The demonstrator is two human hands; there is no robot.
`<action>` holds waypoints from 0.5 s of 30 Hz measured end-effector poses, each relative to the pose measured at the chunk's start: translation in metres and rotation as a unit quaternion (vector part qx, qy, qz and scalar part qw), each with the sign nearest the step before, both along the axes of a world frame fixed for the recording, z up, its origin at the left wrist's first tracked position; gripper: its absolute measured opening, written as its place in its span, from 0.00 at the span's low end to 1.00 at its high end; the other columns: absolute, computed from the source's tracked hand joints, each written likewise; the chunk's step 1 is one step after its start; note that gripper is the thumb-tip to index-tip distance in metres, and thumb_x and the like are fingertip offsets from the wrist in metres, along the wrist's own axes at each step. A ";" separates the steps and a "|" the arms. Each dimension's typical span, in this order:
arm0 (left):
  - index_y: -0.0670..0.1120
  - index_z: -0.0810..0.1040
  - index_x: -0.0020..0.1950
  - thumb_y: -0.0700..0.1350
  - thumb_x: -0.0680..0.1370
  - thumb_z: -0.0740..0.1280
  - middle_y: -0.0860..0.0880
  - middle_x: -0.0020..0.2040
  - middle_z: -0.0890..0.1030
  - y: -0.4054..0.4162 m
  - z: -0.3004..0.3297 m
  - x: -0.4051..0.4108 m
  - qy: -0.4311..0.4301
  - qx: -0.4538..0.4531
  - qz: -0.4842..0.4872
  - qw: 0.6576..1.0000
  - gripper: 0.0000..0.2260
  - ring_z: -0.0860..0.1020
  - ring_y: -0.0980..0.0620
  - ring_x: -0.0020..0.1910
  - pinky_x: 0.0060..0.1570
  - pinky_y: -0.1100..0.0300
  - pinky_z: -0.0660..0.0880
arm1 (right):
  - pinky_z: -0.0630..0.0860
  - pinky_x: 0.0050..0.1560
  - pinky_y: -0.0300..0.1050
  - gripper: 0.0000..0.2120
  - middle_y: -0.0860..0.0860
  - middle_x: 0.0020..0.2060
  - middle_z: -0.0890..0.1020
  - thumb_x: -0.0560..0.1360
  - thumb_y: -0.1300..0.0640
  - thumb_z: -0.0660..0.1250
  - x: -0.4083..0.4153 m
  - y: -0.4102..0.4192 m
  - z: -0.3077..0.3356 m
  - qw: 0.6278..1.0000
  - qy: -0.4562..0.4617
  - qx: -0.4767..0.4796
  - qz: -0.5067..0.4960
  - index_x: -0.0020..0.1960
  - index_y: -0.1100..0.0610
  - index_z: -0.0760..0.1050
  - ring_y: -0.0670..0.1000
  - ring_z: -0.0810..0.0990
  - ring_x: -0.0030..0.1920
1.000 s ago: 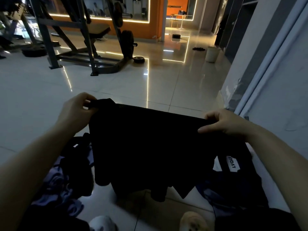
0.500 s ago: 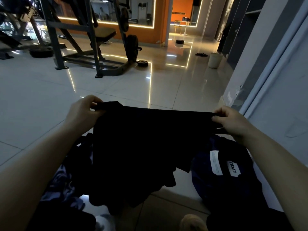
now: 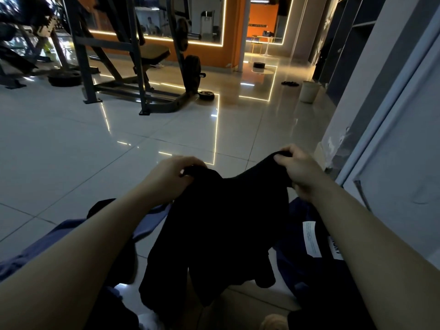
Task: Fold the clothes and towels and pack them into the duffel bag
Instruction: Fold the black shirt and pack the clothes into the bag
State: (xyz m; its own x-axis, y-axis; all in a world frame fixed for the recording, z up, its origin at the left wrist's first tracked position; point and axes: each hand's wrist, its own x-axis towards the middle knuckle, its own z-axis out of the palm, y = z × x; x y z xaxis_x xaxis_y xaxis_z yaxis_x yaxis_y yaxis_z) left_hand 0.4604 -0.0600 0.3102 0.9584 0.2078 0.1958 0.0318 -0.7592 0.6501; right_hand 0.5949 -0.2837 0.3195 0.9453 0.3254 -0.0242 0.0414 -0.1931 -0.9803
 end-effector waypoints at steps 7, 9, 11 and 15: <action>0.49 0.75 0.54 0.39 0.74 0.69 0.50 0.45 0.80 -0.037 0.005 0.016 -0.030 0.000 -0.005 1.000 0.11 0.80 0.45 0.42 0.47 0.48 0.78 | 0.73 0.42 0.44 0.01 0.52 0.46 0.75 0.80 0.58 0.61 -0.033 0.042 0.020 0.985 -0.102 -0.049 0.132 0.51 0.55 0.71 0.51 0.76 0.45; 0.50 0.68 0.65 0.38 0.74 0.70 0.50 0.45 0.80 -0.041 0.005 0.017 -0.037 -0.032 0.000 0.999 0.22 0.80 0.45 0.43 0.47 0.45 0.78 | 0.75 0.48 0.47 0.03 0.50 0.48 0.75 0.81 0.57 0.59 -0.042 0.050 0.023 0.975 -0.138 -0.054 0.165 0.52 0.54 0.71 0.51 0.76 0.49; 0.52 0.61 0.71 0.37 0.73 0.71 0.49 0.44 0.79 -0.041 0.005 0.016 -0.050 -0.070 -0.003 0.996 0.31 0.80 0.45 0.43 0.47 0.45 0.78 | 0.76 0.56 0.55 0.07 0.49 0.53 0.75 0.83 0.55 0.54 -0.047 0.056 0.024 0.974 -0.148 -0.032 0.168 0.56 0.50 0.69 0.52 0.75 0.55; 0.63 0.59 0.70 0.36 0.75 0.69 0.50 0.45 0.78 -0.036 0.009 0.012 -0.062 -0.104 -0.030 0.992 0.34 0.81 0.47 0.43 0.49 0.47 0.80 | 0.77 0.56 0.56 0.20 0.50 0.60 0.72 0.78 0.68 0.54 -0.041 0.056 0.020 0.973 -0.193 -0.035 0.122 0.60 0.45 0.65 0.54 0.74 0.57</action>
State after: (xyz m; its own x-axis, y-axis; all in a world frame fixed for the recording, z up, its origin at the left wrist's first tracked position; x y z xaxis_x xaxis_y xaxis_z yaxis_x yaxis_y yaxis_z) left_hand 0.4728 -0.0958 0.3197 0.9415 0.1997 0.2716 -0.0989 -0.6065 0.7889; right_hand 0.5536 -0.2274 0.3398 0.7826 0.5524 0.2871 0.4575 -0.1976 -0.8670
